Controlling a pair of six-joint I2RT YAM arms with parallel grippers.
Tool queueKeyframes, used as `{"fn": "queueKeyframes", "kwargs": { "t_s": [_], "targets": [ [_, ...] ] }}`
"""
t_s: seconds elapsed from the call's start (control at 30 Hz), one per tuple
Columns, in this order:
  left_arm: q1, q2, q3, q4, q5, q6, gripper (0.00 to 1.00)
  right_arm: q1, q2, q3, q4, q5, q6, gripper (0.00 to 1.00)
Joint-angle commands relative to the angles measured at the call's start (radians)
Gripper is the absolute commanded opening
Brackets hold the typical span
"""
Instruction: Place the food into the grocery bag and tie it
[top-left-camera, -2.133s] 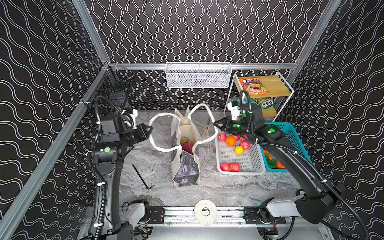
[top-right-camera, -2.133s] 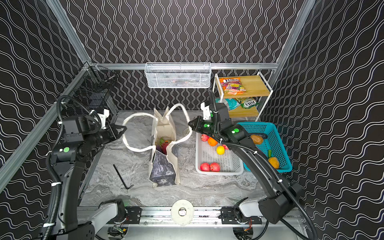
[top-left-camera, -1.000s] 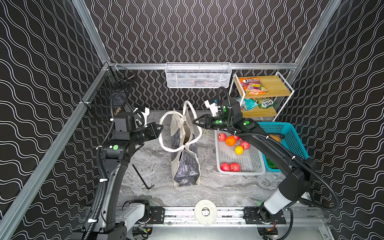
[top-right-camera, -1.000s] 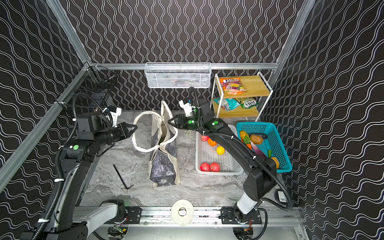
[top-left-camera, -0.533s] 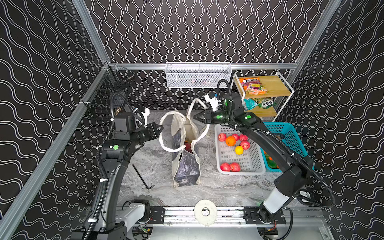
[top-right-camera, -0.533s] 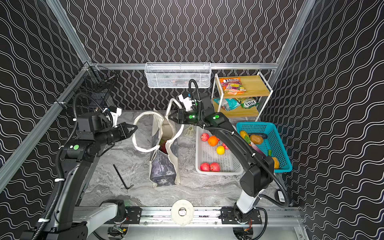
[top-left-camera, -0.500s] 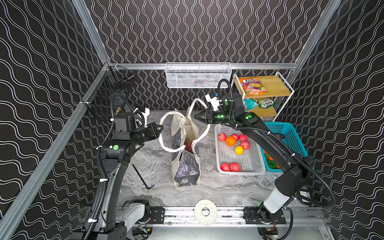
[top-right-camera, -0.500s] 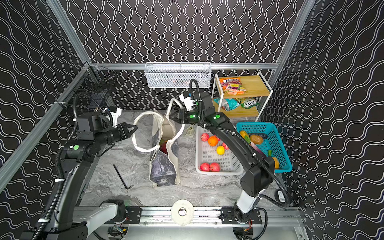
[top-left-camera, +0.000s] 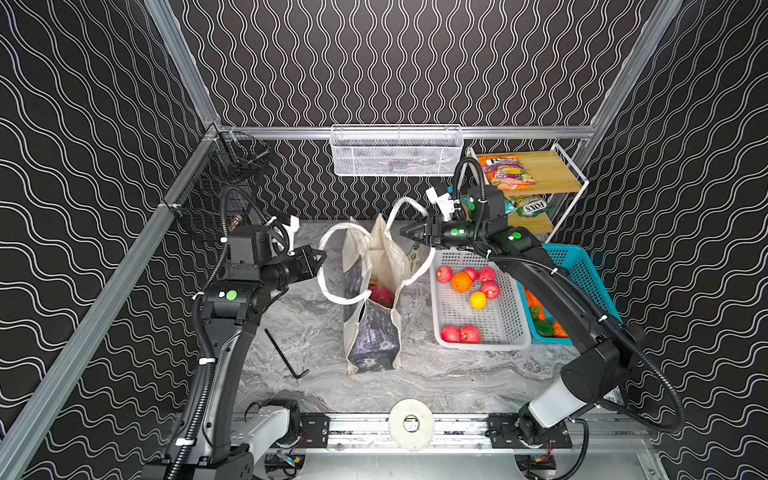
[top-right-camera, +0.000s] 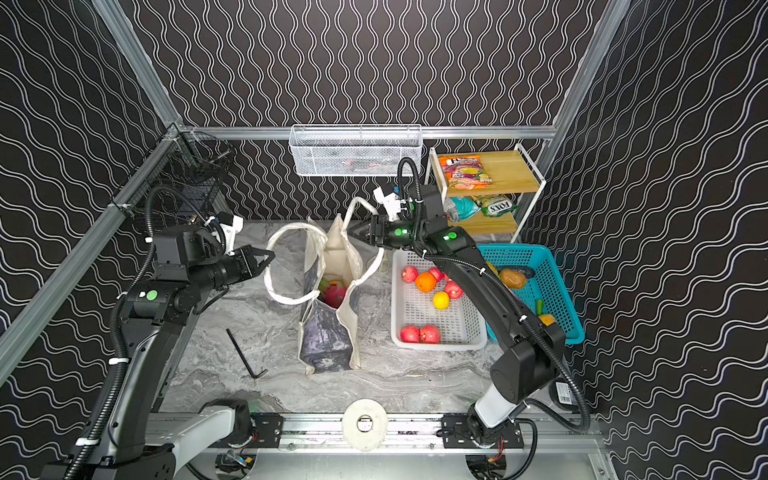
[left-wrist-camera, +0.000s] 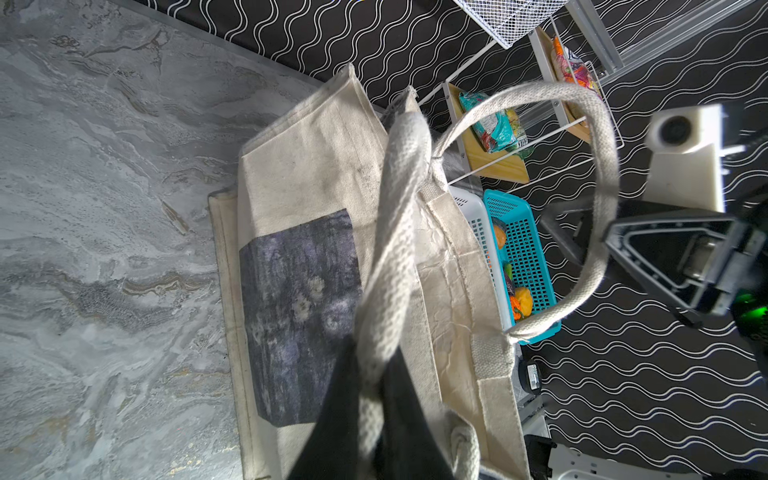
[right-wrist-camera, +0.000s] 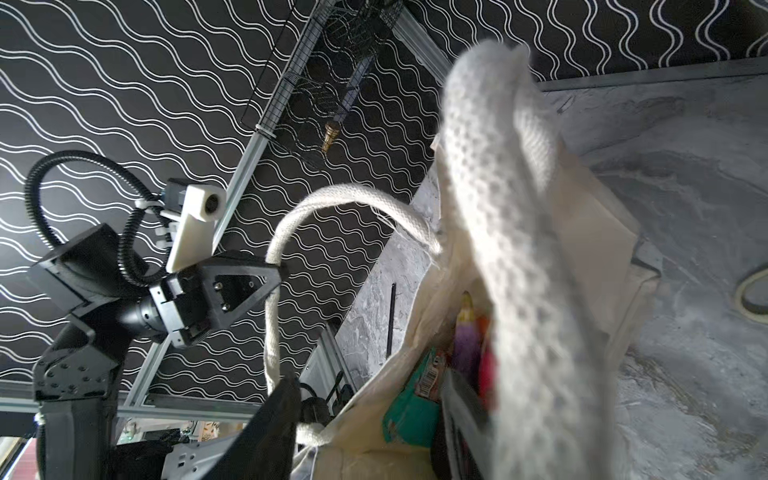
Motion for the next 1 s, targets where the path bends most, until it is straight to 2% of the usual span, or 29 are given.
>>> {"fn": "queueKeyframes", "kwargs": {
  "t_s": [0.0, 0.2, 0.43, 0.67, 0.73, 0.9, 0.97],
  "targets": [
    [0.0, -0.002, 0.009, -0.004, 0.001, 0.011, 0.0, -0.009, -0.02, 0.007, 0.048, -0.04, 0.024, 0.62],
    [-0.001, -0.005, 0.006, -0.003, 0.001, 0.011, 0.0, -0.033, -0.033, 0.015, 0.052, -0.056, 0.041, 0.63],
    [0.0, -0.005, 0.011, -0.005, 0.001, 0.012, 0.0, -0.044, -0.035, 0.021, 0.058, -0.065, 0.052, 0.5],
    [-0.001, -0.006, 0.015, -0.015, -0.003, 0.017, 0.0, -0.109, -0.029, 0.052, 0.068, -0.062, 0.068, 0.42],
    [-0.001, -0.006, 0.018, -0.016, -0.003, 0.017, 0.0, -0.119, -0.022, 0.066, 0.067, -0.062, 0.07, 0.34],
    [-0.001, -0.003, 0.035, -0.019, 0.005, 0.01, 0.0, -0.119, -0.026, 0.059, 0.103, -0.081, 0.105, 0.03],
    [-0.001, 0.003, 0.049, -0.017, 0.014, 0.006, 0.0, -0.117, -0.035, 0.038, 0.113, -0.088, 0.109, 0.0]
  ]
}}
